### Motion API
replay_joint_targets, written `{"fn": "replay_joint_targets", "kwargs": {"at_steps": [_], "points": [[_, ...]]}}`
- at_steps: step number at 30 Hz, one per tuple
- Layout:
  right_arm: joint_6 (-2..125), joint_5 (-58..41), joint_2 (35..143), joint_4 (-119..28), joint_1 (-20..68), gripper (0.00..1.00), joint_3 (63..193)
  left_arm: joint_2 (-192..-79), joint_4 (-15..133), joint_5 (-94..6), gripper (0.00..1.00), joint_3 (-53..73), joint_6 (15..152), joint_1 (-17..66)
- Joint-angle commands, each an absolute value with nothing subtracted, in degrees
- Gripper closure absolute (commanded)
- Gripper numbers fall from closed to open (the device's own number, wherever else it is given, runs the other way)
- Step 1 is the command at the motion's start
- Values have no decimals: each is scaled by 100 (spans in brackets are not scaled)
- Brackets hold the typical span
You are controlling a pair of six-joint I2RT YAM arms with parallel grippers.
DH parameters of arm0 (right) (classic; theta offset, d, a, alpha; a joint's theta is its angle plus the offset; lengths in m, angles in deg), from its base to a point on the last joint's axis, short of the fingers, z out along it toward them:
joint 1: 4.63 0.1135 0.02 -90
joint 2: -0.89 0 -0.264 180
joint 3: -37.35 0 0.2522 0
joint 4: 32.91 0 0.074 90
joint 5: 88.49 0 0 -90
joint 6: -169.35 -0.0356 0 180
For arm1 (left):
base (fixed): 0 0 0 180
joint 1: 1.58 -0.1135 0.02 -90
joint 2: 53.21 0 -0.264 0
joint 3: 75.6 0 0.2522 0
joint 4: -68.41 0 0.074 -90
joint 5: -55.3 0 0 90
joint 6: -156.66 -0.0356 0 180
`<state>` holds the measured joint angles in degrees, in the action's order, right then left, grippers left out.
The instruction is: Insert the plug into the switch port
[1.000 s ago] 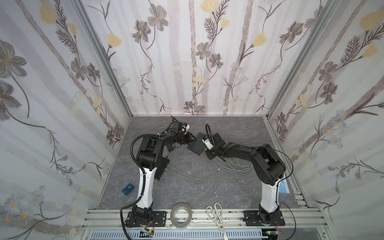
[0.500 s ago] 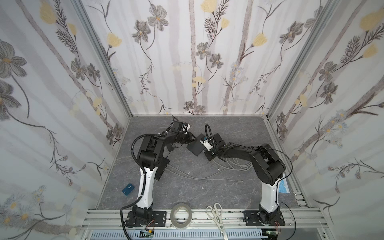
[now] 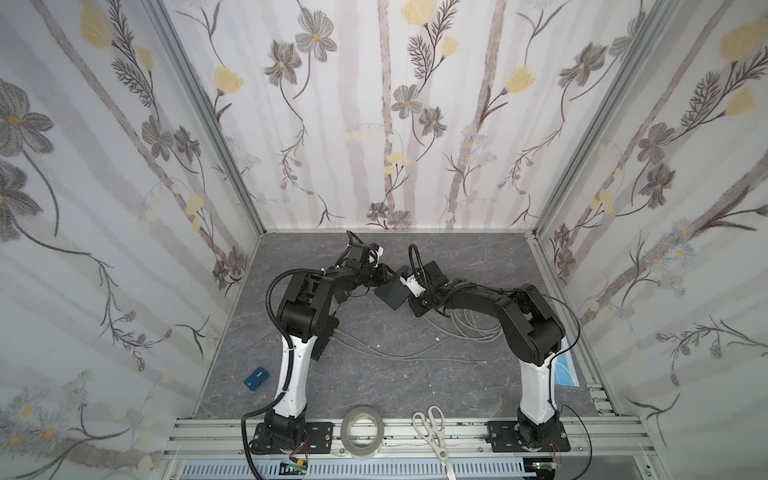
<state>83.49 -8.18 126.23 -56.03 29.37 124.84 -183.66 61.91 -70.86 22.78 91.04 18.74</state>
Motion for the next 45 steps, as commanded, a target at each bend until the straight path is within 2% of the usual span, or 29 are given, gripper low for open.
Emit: {"fn": "replay_joint_targets", "kwargs": {"at_steps": [1,15,31,45], "points": [[8430,-948,12703,-4109,2914,100,12616,-18451,5486,-8114,66,2183,9330,2088],[8167,-957,12721,-3203,2884,100,12660,-18436,5911,-8343,67,1563,9552,2404],[8025,-1174,12812,-3163,2903,100,12786,-18557,6146,-9131,68,1184,9705,2708],[8025,-1161,12716,-3231,3017,100,12987,-18329,4956,-9452,68,1150,8900,2752]]}}
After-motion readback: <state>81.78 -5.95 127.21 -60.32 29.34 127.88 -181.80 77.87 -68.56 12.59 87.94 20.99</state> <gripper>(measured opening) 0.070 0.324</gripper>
